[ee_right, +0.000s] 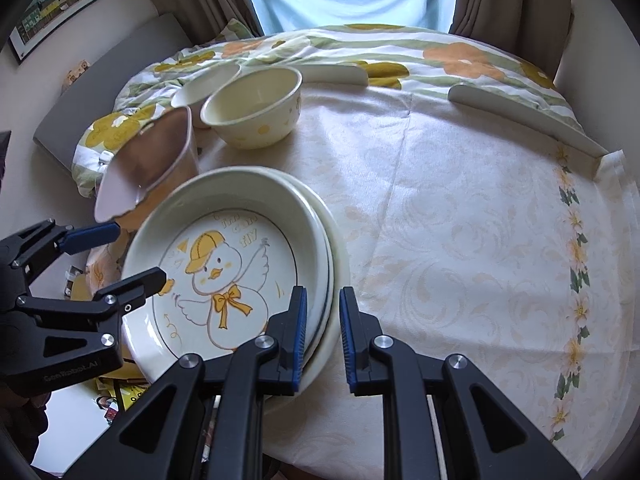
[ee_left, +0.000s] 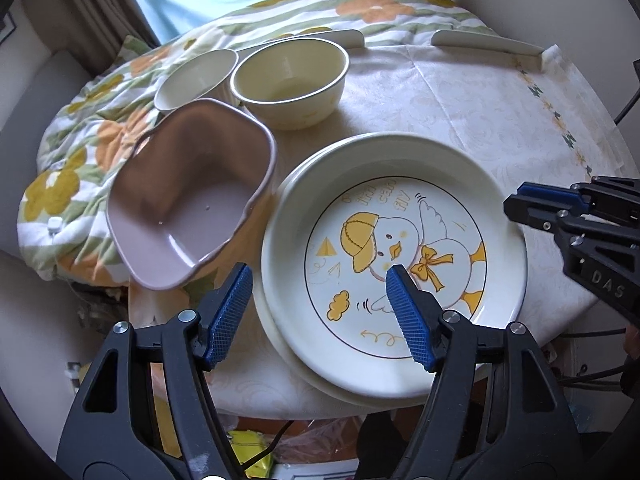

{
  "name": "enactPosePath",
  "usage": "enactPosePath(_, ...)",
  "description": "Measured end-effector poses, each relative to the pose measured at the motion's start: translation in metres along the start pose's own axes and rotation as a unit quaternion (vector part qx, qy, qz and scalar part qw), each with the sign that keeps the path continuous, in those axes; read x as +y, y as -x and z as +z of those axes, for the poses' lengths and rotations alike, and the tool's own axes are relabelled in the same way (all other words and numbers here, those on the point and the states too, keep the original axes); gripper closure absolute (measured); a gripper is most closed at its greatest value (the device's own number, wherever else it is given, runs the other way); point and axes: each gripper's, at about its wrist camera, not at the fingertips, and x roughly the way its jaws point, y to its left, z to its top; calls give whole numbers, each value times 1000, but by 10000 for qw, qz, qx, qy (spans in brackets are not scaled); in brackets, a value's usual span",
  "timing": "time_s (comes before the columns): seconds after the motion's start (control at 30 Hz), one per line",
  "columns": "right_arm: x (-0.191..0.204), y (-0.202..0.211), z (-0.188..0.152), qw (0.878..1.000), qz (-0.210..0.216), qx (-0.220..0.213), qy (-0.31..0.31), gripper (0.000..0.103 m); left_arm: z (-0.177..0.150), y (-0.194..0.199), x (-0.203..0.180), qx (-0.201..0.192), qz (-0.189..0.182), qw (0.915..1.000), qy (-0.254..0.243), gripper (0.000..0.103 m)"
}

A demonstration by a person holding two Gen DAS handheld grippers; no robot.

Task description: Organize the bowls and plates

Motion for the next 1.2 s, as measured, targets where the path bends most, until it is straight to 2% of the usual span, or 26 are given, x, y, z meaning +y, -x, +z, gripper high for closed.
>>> enactPosePath(0.1,-4,19,8,9998,138,-153,16,88,1,15,11,-88,-70,9993,360,36)
enactPosePath(0.23,-5,45,27,9974,612,-309,202,88,0,52,36,-518,-66,9923,1125,35)
enactPosePath(0.27,-5,50,33,9960,784,-352,240,76,0,63,41,-652,-18,9891,1321,31)
enactPosePath(0.3,-4,56,39,9942,949,-415,278,46,-1,72,47,-767,58,9857,1503,17)
enactPosePath(0.33,-3,61,46,9920,1119,-481,332,30,-3,82,53,-895,184,9807,1726,3)
enactPosePath(0.37,-1,64,53,9892,1301,-542,395,14,-5,89,59,-1011,269,9761,1903,0)
enactPosePath(0.43,4,66,68,9846,1576,-546,524,14,-9,98,72,-1214,307,9661,2259,0)
enactPosePath(0.5,11,57,83,9817,1730,-378,693,14,-12,97,86,-1199,360,9578,2586,0)
enactPosePath(0.6,26,36,98,9812,1710,-111,887,14,-16,88,109,-1093,321,9482,2965,0)
enactPosePath(0.67,39,17,106,9811,1712,84,900,14,-19,76,121,-988,146,9432,3169,0)
enactPosePath(0.77,54,-17,116,9764,1958,413,806,14,-22,51,138,-879,-36,9375,3366,0)
enactPosePath(0.87,68,-48,122,9757,1955,664,739,14,-20,20,156,-675,-234,9331,3524,2)
enactPosePath(0.93,78,-67,127,9750,1933,813,734,17,-16,0,166,-546,-362,9316,3575,9)
enactPosePath(0.97,82,-77,131,9746,1907,895,756,24,-14,-9,171,-479,-404,9313,3587,12)
enactPosePath(1.1,95,-111,135,9711,1900,1237,749,46,-8,-46,183,-119,-584,9290,3652,35)
enactPosePath(1.2,100,-129,138,9706,1866,1348,696,48,-5,-64,188,87,-593,9311,3599,41)
